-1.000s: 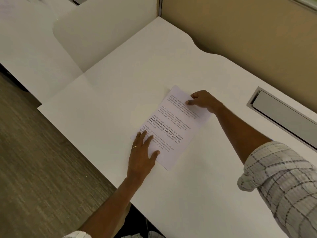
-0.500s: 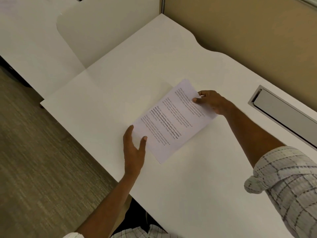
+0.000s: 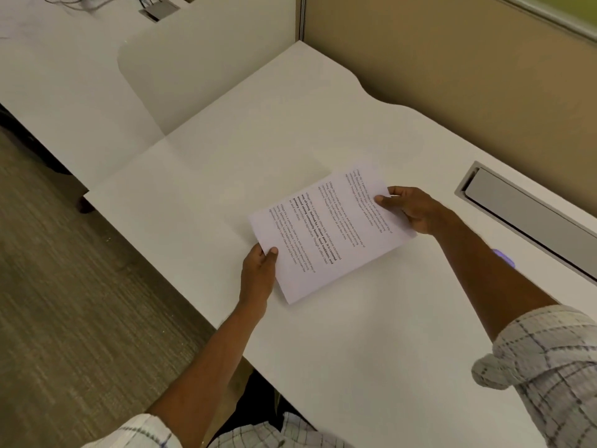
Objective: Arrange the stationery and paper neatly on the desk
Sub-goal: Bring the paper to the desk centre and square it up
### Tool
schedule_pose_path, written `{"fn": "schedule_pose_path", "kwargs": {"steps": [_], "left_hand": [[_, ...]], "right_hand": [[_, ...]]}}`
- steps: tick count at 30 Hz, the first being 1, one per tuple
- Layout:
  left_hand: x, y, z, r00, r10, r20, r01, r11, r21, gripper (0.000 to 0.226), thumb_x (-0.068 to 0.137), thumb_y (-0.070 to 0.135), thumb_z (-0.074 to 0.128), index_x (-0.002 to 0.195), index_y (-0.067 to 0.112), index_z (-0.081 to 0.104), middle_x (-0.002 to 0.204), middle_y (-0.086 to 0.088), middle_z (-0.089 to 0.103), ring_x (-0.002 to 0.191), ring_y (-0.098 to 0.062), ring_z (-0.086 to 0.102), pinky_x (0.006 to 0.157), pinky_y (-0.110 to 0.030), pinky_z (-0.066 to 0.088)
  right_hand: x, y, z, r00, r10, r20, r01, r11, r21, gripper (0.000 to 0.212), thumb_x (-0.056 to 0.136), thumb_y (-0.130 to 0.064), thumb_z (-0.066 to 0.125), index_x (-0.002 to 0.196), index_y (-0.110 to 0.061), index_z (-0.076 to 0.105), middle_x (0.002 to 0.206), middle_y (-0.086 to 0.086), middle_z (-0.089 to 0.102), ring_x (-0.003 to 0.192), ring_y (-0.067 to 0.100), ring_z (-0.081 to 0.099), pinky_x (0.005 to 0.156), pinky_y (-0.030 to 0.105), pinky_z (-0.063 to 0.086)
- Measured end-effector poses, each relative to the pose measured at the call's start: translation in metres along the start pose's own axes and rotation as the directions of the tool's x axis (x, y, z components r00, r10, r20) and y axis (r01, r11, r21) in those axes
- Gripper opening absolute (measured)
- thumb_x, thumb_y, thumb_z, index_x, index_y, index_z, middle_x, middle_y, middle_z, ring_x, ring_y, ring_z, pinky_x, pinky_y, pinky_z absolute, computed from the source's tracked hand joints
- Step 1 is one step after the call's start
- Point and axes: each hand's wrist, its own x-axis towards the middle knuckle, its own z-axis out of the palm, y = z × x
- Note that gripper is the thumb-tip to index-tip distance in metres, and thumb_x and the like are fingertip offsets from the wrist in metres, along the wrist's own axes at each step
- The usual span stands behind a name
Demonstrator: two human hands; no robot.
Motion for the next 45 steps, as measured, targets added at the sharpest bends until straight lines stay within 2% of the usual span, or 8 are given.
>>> {"fn": "schedule_pose_path", "kwargs": {"steps": [3,9,14,24,29,36,41,45], "left_hand": [[-0.006,-0.002,0.003,0.999,-0.029,0.023,0.029,0.999,0.030,0.025,0.105,0.018,0.051,0.123,0.031,0.063,0.122,0.003,0.071,0.113,-0.018,0.067,0.101,-0.048,0.056],[-0.020,-0.003,0.012,0.990,-0.107,0.093,0.099,0.991,0.087,0.025,0.104,0.016,0.051,0.117,0.032,0.064,0.120,0.000,0.072,0.111,-0.022,0.068,0.101,-0.052,0.056],[-0.031,-0.002,0.024,0.978,-0.132,0.161,0.101,0.977,0.188,0.022,0.104,0.015,0.051,0.114,0.030,0.065,0.119,-0.001,0.072,0.111,-0.025,0.068,0.100,-0.053,0.055],[-0.034,-0.001,0.067,0.906,-0.200,0.374,0.034,0.913,0.406,0.021,0.105,0.015,0.049,0.120,0.022,0.062,0.115,-0.002,0.070,0.110,-0.028,0.067,0.099,-0.051,0.056],[-0.028,0.004,0.101,0.838,-0.220,0.499,-0.084,0.852,0.517,0.022,0.104,0.016,0.047,0.120,0.022,0.061,0.123,-0.007,0.070,0.111,-0.030,0.067,0.102,-0.053,0.054],[-0.024,0.014,0.148,0.747,-0.260,0.612,-0.185,0.803,0.567,0.031,0.105,0.016,0.046,0.131,0.012,0.061,0.125,-0.009,0.069,0.112,-0.032,0.067,0.101,-0.050,0.055],[-0.021,0.017,0.176,0.716,-0.352,0.603,-0.065,0.827,0.559,0.024,0.104,0.015,0.051,0.124,0.009,0.063,0.125,-0.013,0.070,0.113,-0.032,0.068,0.099,-0.048,0.056],[-0.022,0.022,0.201,0.748,-0.373,0.549,0.014,0.836,0.549,0.018,0.103,0.011,0.054,0.118,0.006,0.063,0.120,-0.015,0.069,0.103,-0.030,0.066,0.086,-0.040,0.052]], "right_hand": [[-0.022,0.010,-0.006,1.000,0.004,-0.029,-0.004,1.000,-0.008,0.095,0.039,-0.050,0.098,0.117,-0.004,0.068,0.113,0.014,0.074,0.100,0.033,0.072,0.079,0.042,0.059],[-0.066,0.041,-0.011,0.990,0.015,-0.142,-0.015,1.000,0.004,0.065,0.065,-0.042,0.086,0.118,-0.007,0.067,0.111,0.011,0.074,0.095,0.030,0.070,0.072,0.035,0.056],[-0.103,0.080,-0.020,0.969,0.100,-0.226,-0.087,0.994,0.065,0.015,0.095,-0.021,0.065,0.108,-0.014,0.066,0.110,0.010,0.070,0.093,0.024,0.066,0.076,0.034,0.051],[-0.197,0.156,-0.032,0.837,0.242,-0.491,-0.105,0.951,0.291,0.025,0.090,-0.012,0.070,0.114,-0.005,0.068,0.104,0.012,0.072,0.093,0.029,0.068,0.087,0.042,0.050],[-0.241,0.185,-0.025,0.740,0.328,-0.587,-0.037,0.892,0.451,0.023,0.090,-0.009,0.069,0.113,-0.004,0.068,0.095,0.010,0.073,0.084,0.026,0.068,0.069,0.035,0.051],[-0.281,0.208,-0.026,0.633,0.409,-0.657,0.086,0.806,0.586,0.021,0.092,-0.004,0.065,0.113,-0.005,0.068,0.101,0.011,0.071,0.084,0.023,0.067,0.066,0.031,0.049],[-0.290,0.218,-0.041,0.600,0.448,-0.663,0.112,0.773,0.624,0.023,0.091,-0.002,0.066,0.114,-0.004,0.069,0.096,0.010,0.072,0.085,0.024,0.068,0.067,0.032,0.051],[-0.284,0.225,-0.061,0.603,0.444,-0.662,0.137,0.760,0.635,0.025,0.090,-0.002,0.067,0.114,-0.005,0.070,0.100,0.010,0.073,0.085,0.022,0.069,0.066,0.031,0.050]]}}
